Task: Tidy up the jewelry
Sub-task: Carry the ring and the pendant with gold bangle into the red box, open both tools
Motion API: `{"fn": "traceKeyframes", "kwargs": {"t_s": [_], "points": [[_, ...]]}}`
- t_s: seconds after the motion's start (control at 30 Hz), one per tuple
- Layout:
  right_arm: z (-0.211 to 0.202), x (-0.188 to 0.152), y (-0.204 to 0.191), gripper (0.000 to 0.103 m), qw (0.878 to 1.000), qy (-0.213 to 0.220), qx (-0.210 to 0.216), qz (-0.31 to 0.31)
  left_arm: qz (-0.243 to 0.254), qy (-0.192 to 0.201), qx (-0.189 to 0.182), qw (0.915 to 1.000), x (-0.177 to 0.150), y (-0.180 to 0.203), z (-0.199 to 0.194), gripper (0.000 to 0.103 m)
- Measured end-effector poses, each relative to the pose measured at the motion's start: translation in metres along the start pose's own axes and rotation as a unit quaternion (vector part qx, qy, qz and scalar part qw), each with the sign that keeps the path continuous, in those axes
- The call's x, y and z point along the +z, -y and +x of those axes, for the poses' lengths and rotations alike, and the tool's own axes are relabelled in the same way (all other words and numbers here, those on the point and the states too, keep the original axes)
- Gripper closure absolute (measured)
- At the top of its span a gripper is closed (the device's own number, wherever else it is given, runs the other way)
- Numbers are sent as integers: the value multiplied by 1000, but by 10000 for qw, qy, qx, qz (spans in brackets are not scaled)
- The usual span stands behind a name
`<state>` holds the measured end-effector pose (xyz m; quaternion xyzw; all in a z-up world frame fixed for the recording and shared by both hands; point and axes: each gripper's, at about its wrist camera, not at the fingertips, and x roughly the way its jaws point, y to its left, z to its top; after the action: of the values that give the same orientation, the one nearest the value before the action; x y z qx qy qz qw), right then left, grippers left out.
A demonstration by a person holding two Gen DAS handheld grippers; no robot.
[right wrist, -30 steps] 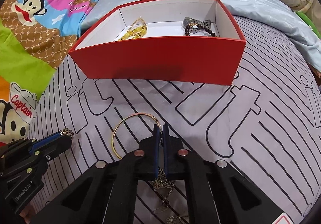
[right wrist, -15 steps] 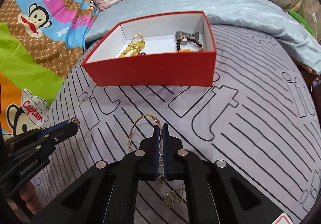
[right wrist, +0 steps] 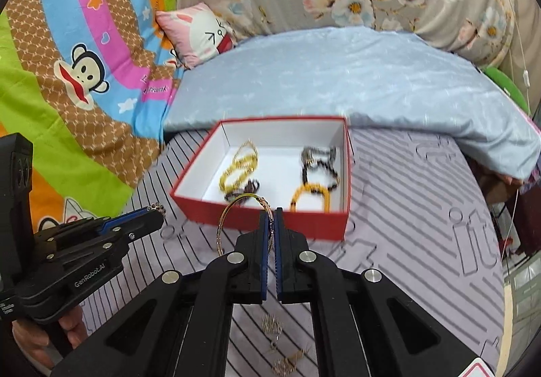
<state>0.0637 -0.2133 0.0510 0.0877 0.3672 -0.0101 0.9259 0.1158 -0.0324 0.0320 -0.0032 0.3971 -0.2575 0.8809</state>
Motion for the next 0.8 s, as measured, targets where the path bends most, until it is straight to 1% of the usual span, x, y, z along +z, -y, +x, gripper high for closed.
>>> {"fn": "traceKeyframes", "kwargs": {"t_s": [0.2, 0.43, 0.6, 0.8], "points": [[8, 29, -1, 101, 9997, 229, -27, -75, 114, 265, 111, 9995, 38, 5, 7, 94], [24, 53, 5, 101, 9994, 341, -74, -44, 223, 405, 235, 9987, 67, 8, 23, 94], [37, 64, 11, 101, 9994, 339, -22, 49, 253, 428, 259, 9984, 80, 8, 36, 94], [60, 69, 17, 101, 9996, 203, 52, 187, 238, 353, 276, 9987, 88, 3, 58, 94]]}}
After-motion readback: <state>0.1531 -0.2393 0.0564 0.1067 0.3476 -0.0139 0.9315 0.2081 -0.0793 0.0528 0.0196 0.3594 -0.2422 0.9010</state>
